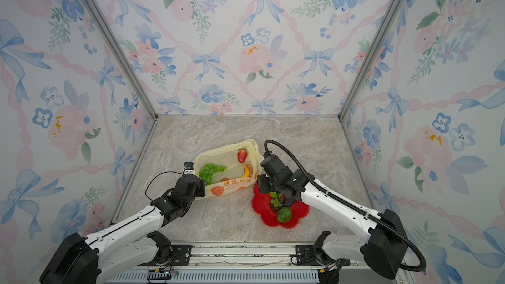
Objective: Take fruits out of the plastic bag
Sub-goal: Place the fruit on the plate.
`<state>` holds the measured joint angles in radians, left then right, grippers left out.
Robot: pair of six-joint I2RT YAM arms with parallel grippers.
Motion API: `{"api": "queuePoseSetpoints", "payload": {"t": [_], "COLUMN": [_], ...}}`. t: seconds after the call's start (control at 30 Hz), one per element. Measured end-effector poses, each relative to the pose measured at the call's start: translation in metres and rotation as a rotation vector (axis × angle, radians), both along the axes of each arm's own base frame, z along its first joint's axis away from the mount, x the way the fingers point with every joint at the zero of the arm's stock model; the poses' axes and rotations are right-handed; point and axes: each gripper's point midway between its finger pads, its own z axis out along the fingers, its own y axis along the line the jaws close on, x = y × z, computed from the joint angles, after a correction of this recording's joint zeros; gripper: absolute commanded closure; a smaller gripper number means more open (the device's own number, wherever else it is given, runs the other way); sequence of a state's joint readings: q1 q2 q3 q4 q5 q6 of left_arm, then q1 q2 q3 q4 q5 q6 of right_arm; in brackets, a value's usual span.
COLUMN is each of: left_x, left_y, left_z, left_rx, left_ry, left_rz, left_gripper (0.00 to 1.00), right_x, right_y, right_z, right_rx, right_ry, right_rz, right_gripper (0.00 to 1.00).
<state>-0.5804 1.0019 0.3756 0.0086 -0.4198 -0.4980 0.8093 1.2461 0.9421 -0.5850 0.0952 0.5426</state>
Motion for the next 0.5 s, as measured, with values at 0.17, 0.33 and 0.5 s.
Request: {"api": "queuePoseSetpoints", "payload": {"t": [0.17, 0.33, 0.5], "left_x": [0.001, 0.0, 0.001], "left_y": [0.0, 0.0, -0.001], "left_z": [0.001, 0.0, 0.002], "left_rx": [-0.003, -0.003, -0.008], "left_ry": [-0.004, -0.004, -0.012], "left_rz": [-0.001, -0.001, -0.002], "left_gripper": [1.0, 1.0, 1.0], "right_x": [-0.014, -0.023, -0.027], "right_y": [0.0, 0.007, 0.006], "right_z": [-0.014, -0.033, -0.057], "right_rx": [-0.038, -0.099, -0.181], "right_ry": [0.028, 0.064, 0.105], "right_rz": [0.015, 0.051, 0.06], "right_gripper": [0.53, 0.52, 0.49]}}
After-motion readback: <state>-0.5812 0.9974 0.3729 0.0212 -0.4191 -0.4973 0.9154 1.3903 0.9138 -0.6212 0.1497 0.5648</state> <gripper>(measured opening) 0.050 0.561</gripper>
